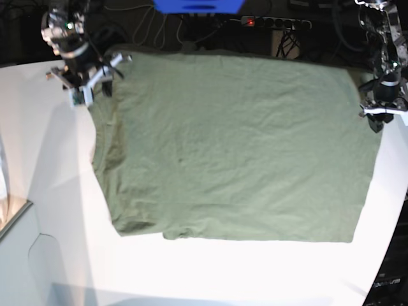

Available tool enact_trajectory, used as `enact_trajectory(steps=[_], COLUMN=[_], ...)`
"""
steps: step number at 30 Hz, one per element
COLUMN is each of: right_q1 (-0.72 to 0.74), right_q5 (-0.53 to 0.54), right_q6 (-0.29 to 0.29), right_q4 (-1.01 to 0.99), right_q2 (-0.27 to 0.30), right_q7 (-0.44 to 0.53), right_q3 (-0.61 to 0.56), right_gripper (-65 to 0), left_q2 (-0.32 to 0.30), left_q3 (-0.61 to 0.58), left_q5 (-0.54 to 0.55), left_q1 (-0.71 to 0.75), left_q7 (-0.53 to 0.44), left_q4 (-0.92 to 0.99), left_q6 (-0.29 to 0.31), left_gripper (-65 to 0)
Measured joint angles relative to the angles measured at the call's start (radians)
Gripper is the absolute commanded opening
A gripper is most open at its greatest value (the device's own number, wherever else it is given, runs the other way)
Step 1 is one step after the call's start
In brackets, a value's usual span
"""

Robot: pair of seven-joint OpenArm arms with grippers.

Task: Layout the t-shirt on the table in an organized manner, then fold the t-shirt properly
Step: 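Grasp the shirt corners with both grippers and pull them apart, then slide the right gripper along the shirt side edge to smooth it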

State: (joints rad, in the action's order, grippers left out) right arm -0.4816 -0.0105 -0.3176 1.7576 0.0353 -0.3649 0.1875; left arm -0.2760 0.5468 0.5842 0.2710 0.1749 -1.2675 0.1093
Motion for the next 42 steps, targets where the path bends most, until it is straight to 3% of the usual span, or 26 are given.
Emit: enact_trajectory(steps=[7, 10, 16, 21, 27, 30, 32, 35, 42], right_q1=[0.258, 0.416, 0.719, 0.938, 0.998, 0.995, 0.977, 0.971, 0.974], right_q5=[0.009, 0.013, 0.000, 0.002, 0.006, 0.008, 0.009, 0.013, 0.019], right_q6=[0.000, -0.003, 0.002, 0.003, 0.003, 0.003, 0.005, 0.004, 0.004], right_q4=[-0.077, -0.240, -0.665, -1.032, -1.268, -1.275, -1.267, -1.265, -1.268], right_q2=[0.003, 0.005, 0.074, 0.137, 0.167, 0.163, 0.140, 0.112, 0.094], right_q7=[0.013, 0.010, 0.007, 0.044, 0.229, 0.231, 0.272, 0.280, 0.267], right_q3=[-0.002, 0.008, 0.015, 0.013, 0.008, 0.008, 0.008, 0.007, 0.006], right_gripper=[-40.7, -36.4, -25.6, -25.0, -25.2, -25.3, -27.6, -36.6, -65.0], left_q2=[0.000, 0.000, 0.020, 0.016, 0.016, 0.019, 0.019, 0.022, 0.022], left_q3=[0.001, -0.008, -0.008, -0.007, -0.003, -0.005, -0.005, -0.006, -0.008], left_q5=[-0.002, -0.008, -0.013, -0.012, -0.015, -0.015, -0.015, -0.015, -0.015], left_q1=[-0.086, -0.150, -0.154, -0.161, -0.149, -0.153, -0.157, -0.160, -0.160], left_q7=[0.007, 0.006, 0.011, 0.005, 0.005, 0.000, 0.000, 0.001, 0.008], left_q4=[0.017, 0.016, 0.023, 0.101, 0.183, 0.188, 0.195, 0.204, 0.207], left_q6=[-0.008, -0.002, -0.009, 0.000, -0.011, -0.008, -0.008, -0.008, -0.008], left_gripper=[-39.4, -39.5, -39.5, -39.5, -39.5, -39.5, -39.5, -39.5, -39.5])
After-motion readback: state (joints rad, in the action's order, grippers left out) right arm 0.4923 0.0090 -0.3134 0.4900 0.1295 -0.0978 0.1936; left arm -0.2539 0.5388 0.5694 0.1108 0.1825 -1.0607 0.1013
